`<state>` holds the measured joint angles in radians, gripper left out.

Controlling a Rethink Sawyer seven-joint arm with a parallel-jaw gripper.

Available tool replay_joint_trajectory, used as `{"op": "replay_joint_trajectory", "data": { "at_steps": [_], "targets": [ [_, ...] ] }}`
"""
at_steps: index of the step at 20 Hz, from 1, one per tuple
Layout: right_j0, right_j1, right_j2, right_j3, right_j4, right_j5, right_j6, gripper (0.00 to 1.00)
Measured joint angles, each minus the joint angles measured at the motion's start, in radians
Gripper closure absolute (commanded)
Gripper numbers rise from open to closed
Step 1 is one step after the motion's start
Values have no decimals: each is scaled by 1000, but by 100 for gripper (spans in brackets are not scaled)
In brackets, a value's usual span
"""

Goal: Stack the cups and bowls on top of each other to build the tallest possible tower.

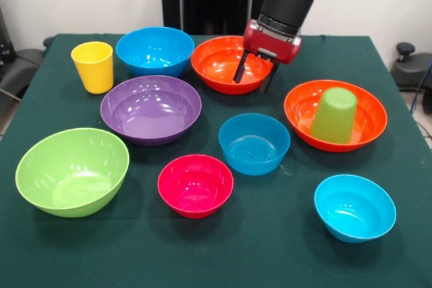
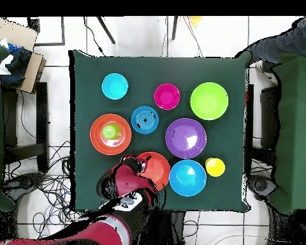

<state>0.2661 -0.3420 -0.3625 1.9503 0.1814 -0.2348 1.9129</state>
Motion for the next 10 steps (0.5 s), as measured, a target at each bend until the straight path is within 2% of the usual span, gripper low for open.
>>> {"op": "replay_joint_trajectory", "data": {
  "at_steps": [10],
  "targets": [
    [-1,33,0,-8,0,0,0,0]
  ]
}}
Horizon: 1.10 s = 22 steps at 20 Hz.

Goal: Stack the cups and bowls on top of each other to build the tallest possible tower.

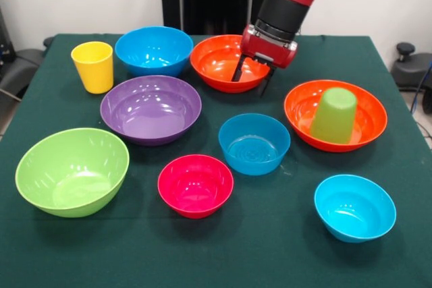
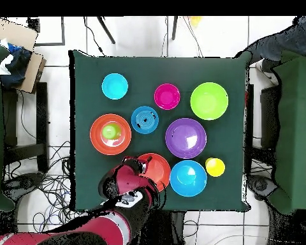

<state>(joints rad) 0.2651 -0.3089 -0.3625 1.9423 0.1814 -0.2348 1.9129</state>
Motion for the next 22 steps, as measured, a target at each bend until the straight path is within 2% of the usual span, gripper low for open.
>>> {"op": "replay_joint_trajectory", "data": {
  "at_steps": [9,22],
  "targets": [
    [0,28,0,-8,0,0,0,0],
    [2,30,0,-9,11,0,0,0]
  ]
}}
